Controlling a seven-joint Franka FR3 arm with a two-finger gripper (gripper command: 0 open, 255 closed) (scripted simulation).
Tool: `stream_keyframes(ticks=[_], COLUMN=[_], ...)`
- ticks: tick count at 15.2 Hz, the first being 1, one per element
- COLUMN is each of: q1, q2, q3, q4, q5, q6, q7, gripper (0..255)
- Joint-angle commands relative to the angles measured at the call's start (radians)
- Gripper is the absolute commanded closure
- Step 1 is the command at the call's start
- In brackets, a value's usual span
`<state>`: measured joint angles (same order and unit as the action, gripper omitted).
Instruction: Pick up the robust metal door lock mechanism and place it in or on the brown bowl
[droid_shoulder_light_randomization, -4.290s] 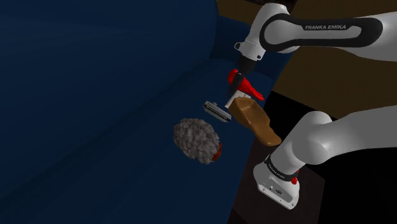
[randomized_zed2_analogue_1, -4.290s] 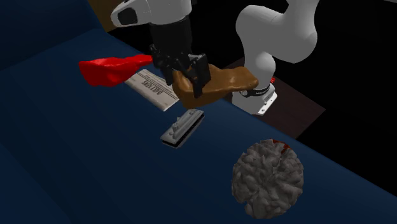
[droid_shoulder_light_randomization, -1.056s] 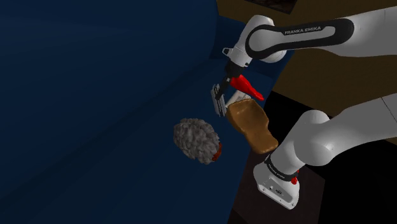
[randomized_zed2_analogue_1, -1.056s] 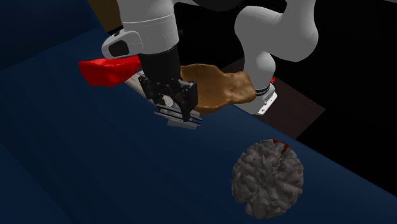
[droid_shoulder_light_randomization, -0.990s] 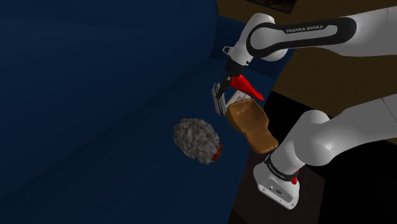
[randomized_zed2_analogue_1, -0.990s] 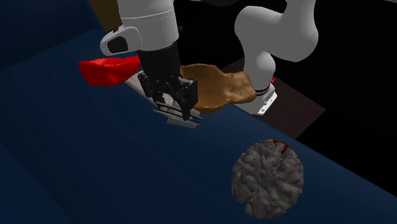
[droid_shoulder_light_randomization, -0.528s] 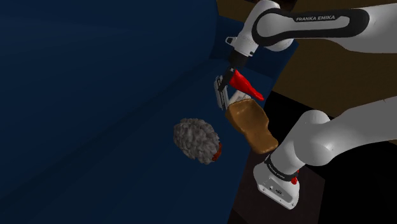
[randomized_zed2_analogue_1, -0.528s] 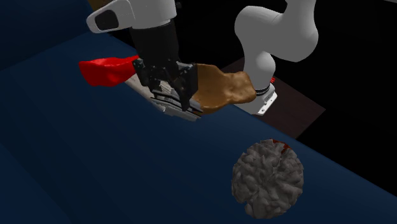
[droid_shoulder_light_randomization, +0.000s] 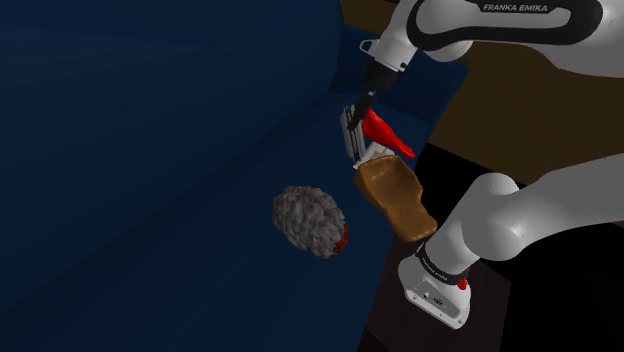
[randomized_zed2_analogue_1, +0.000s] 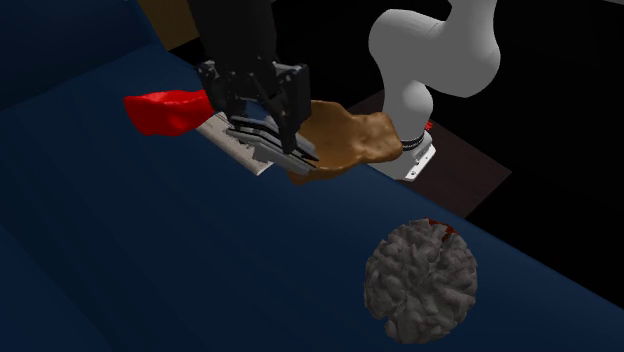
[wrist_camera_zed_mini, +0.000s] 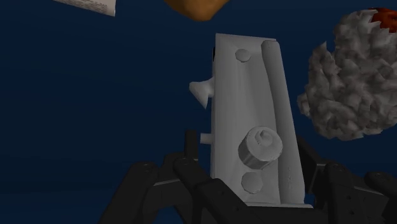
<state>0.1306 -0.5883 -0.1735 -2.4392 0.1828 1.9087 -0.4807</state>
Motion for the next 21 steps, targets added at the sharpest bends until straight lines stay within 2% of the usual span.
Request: stream_keyframes(ticks=[1, 7, 13, 20, 21], q1=[0.0, 0.001, -0.049, -0.12, -0.122], q2=[-0.006, -0.007, -0.25, -0.526, -0.531], q3=[0.001, 0.004, -0.012, -0.049, -0.05], q4=[0.022, 0.097, -0.038, -0.132, -0.148], q5=[-0.002, -0.005, -0.05, -0.11, -0.112], q6=[-0.027, -0.101, -0.214, -0.405, -0.396], q7=[0.007, 0.024, 0.013, -0.012, -0.015], gripper=[255, 255, 255, 255, 255])
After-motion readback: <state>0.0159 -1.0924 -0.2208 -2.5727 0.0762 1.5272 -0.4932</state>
